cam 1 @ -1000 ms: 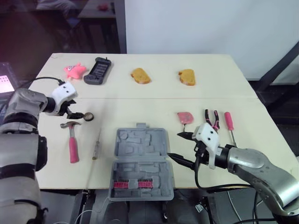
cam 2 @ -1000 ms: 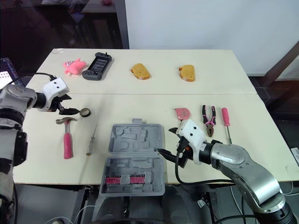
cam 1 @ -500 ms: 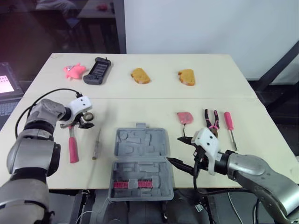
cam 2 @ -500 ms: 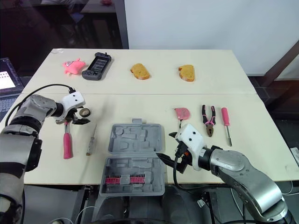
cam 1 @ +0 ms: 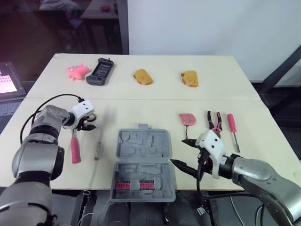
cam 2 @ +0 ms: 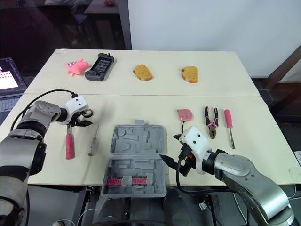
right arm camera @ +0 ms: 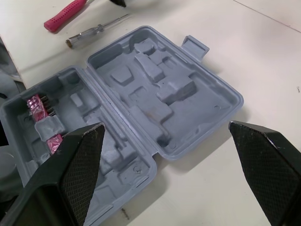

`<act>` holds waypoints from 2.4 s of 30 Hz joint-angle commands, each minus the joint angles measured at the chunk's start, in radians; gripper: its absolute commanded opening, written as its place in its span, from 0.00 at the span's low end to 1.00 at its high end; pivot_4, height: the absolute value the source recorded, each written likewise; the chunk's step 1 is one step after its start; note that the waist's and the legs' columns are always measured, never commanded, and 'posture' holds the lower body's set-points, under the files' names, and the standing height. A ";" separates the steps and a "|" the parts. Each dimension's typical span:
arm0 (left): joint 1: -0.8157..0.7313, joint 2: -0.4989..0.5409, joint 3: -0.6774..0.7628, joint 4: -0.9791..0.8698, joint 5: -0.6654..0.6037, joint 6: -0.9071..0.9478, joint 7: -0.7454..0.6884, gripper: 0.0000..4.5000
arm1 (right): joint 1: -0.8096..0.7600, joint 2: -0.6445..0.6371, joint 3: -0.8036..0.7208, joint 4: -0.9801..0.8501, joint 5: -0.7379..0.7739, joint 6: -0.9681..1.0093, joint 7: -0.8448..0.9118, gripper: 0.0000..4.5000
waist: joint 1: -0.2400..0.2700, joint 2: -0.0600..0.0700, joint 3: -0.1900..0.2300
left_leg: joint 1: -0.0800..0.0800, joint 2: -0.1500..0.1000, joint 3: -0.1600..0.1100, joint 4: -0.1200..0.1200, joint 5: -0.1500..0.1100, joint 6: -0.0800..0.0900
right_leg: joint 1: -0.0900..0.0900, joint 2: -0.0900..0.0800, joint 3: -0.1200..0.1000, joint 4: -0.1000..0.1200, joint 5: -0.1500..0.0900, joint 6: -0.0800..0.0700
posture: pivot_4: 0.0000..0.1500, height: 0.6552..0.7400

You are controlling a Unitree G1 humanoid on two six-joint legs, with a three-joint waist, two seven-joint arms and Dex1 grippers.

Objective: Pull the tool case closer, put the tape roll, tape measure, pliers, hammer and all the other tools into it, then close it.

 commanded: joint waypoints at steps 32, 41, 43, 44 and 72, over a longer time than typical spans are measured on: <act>0.007 0.093 -0.223 -0.447 -0.412 -0.152 -0.661 0.01 | -0.139 0.052 0.136 -0.005 -0.036 -0.021 -0.001 1.00 | -0.007 0.000 0.000 | -0.001 0.000 0.000 0.000 0.000 0.000 | -0.001 0.000 0.000 0.000 0.000 0.000 | 1.00 1.00; 0.171 0.069 -0.309 -0.860 -0.542 -0.005 -0.661 0.01 | -0.186 0.077 0.186 0.011 -0.066 -0.020 -0.012 1.00 | -0.005 0.000 0.000 | -0.001 0.001 0.000 0.001 0.000 0.000 | -0.001 0.000 0.000 0.000 0.000 0.000 | 1.00 1.00; 0.191 0.075 -0.314 -0.867 -0.558 0.029 -0.661 0.01 | -0.188 0.083 0.191 0.007 -0.068 -0.015 -0.017 1.00 | -0.006 0.000 0.000 | -0.001 0.001 0.000 0.001 0.000 0.000 | -0.001 0.000 0.000 0.000 0.000 0.000 | 1.00 1.00; 0.193 0.068 -0.305 -0.841 -0.541 0.021 -0.661 0.01 | -0.188 0.085 0.192 0.005 -0.069 -0.012 -0.020 1.00 | -0.007 0.000 0.000 | -0.001 0.001 0.000 0.001 0.000 0.000 | -0.001 0.000 0.000 0.000 0.000 0.000 | 1.00 1.00; 0.108 -0.063 -0.239 -0.399 -0.314 -0.169 -0.605 0.01 | -0.163 0.082 0.136 -0.025 -0.055 0.006 -0.043 1.00 | -0.007 0.000 0.000 | -0.002 0.000 0.000 0.002 0.000 0.001 | -0.001 0.000 0.000 0.000 0.000 0.000 | 1.00 1.00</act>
